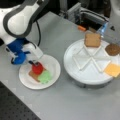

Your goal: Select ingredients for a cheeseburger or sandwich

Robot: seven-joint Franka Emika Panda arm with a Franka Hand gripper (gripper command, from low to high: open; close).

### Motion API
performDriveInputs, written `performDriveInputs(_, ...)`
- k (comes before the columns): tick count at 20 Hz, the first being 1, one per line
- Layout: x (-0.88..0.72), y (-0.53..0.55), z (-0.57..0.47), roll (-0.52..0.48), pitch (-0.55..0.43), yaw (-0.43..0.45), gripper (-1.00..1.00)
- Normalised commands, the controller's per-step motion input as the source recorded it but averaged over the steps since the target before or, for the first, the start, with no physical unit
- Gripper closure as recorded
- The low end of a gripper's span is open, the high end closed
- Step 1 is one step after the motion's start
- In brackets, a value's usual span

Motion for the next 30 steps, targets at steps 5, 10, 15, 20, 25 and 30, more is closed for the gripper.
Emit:
performDriveInputs(5,-0.17,0.05,-0.06,-0.016,-0.116,0.107,1.0)
performDriveInputs(10,-0.16,0.03,-0.07,-0.008,-0.122,0.114,1.0)
performDriveInputs(15,-0.11,0.01,-0.09,0.001,-0.139,0.11,1.0)
performDriveInputs(20,-0.07,0.0,-0.09,0.018,-0.133,0.093,1.0)
performDriveInputs(25,-0.07,-0.03,-0.09,0.029,-0.13,0.087,1.0)
performDriveInputs(30,-0.06,-0.02,-0.11,0.04,-0.136,0.081,1.0)
